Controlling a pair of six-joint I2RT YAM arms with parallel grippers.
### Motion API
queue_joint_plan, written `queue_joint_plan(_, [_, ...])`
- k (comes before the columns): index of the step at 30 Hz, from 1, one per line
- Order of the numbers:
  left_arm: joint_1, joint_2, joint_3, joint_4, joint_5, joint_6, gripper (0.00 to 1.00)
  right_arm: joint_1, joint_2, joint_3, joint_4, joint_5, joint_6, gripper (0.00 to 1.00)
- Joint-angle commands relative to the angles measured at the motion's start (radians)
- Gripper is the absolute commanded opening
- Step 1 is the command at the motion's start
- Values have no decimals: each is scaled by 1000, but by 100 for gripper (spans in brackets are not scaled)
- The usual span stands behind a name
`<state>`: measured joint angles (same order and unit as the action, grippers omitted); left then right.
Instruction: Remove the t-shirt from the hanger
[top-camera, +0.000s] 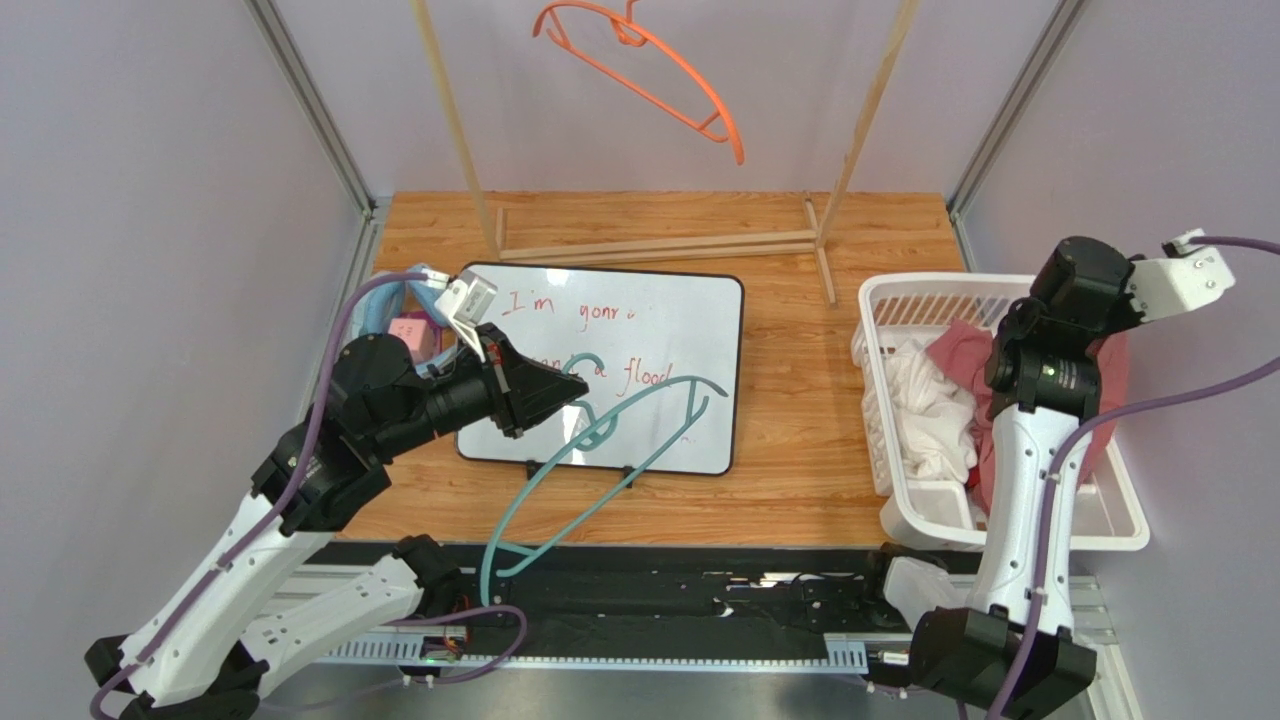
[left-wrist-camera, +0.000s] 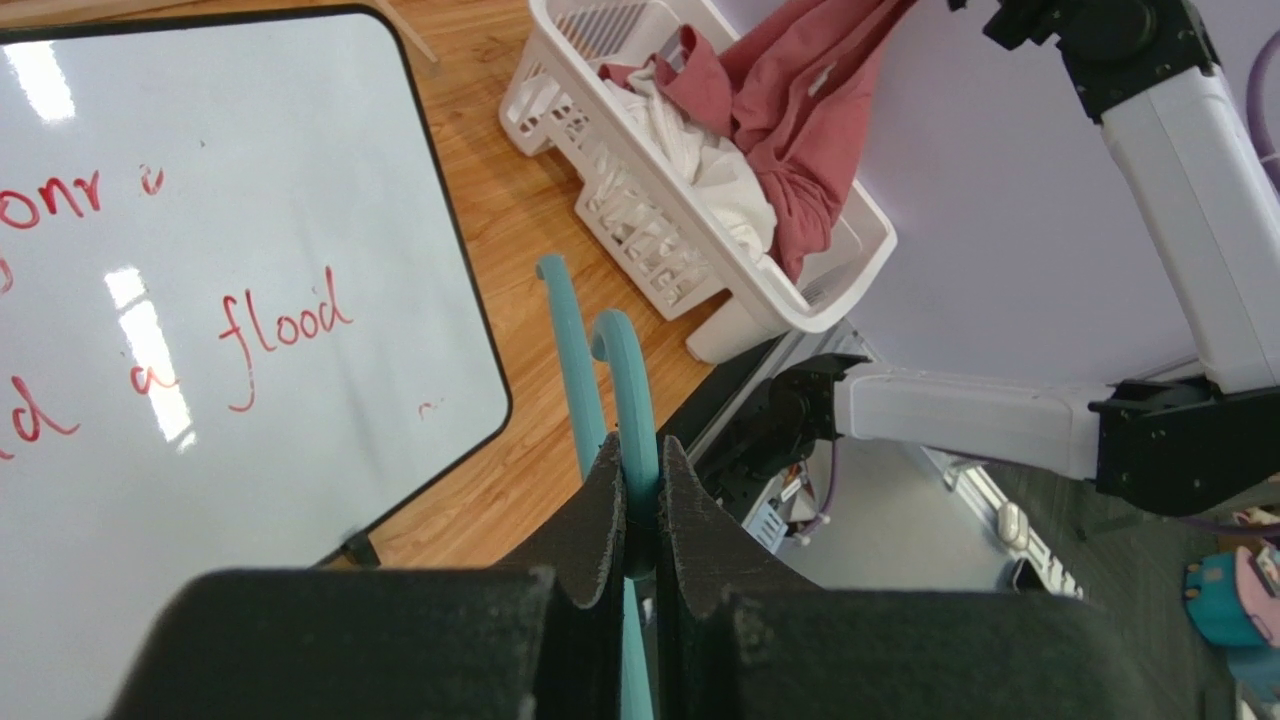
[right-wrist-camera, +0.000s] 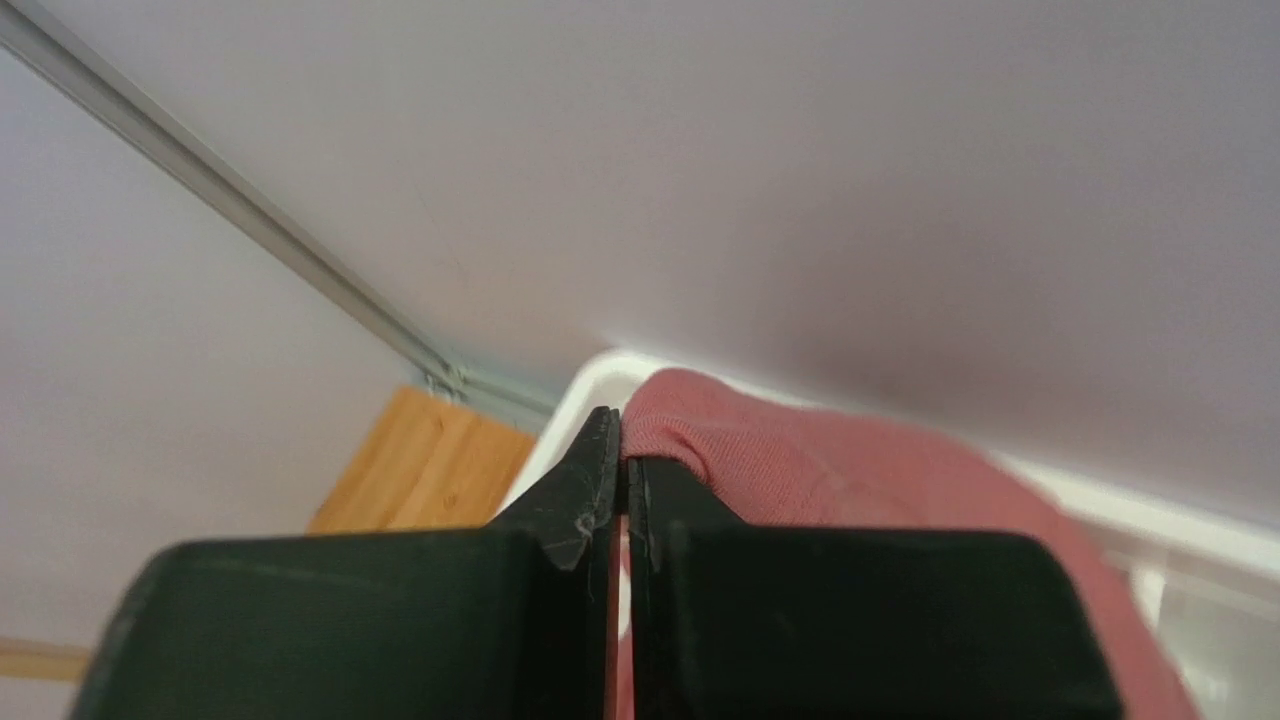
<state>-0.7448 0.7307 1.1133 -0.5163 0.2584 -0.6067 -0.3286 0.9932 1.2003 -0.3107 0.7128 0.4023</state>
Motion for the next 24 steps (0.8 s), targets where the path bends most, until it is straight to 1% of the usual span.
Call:
queue_joint_plan(1, [-1, -22, -18, 64, 31, -24, 0, 2, 63, 50, -316, -21, 405, 0])
queue_joint_plan(2, [-1, -24, -30, 70, 33, -27, 0, 11, 128, 76, -470, -45, 481, 0])
queue_joint_plan(3, [-1, -24, -36, 79, 38, -30, 0, 11, 157, 100, -514, -85, 563, 0])
queue_joint_plan(5, [-1, -22, -52, 91, 47, -39, 0, 13, 234, 102, -568, -192, 598, 0])
queue_joint_plan(8, [-1, -24, -75, 124, 70, -65, 0, 13, 294, 44, -593, -265, 648, 0])
queue_joint_plan(9, [-1, -28, -81, 137, 77, -71, 0, 11, 298, 16, -587, -298, 667, 0])
queue_joint_plan(10, [-2, -34, -89, 144, 79, -76, 0, 13, 301, -42, -579, -306, 693, 0])
queue_joint_plan(12, [-1, -53, -113, 156, 76, -91, 0, 16, 289, -105, -550, -320, 725, 0])
queue_joint_plan(13, [-1, -60, -121, 157, 71, -96, 0, 17, 266, -199, -518, -331, 745, 0])
queue_joint_plan(14, [-1, -68, -138, 157, 67, -100, 0, 17, 257, -237, -464, -337, 760, 0])
queue_joint_plan(16, [-1, -88, -151, 157, 50, -105, 0, 19, 223, -319, -411, -331, 780, 0])
queue_joint_plan(17, [-1, -94, -162, 157, 45, -111, 0, 16, 216, -403, -325, -344, 780, 0])
queue_joint_plan(20, [-2, -114, -174, 150, 38, -114, 0, -3, 213, -484, -254, -392, 802, 0])
queue_joint_plan(24, [-1, -137, -178, 130, 13, -111, 0, -4, 225, -487, -240, -394, 787, 0])
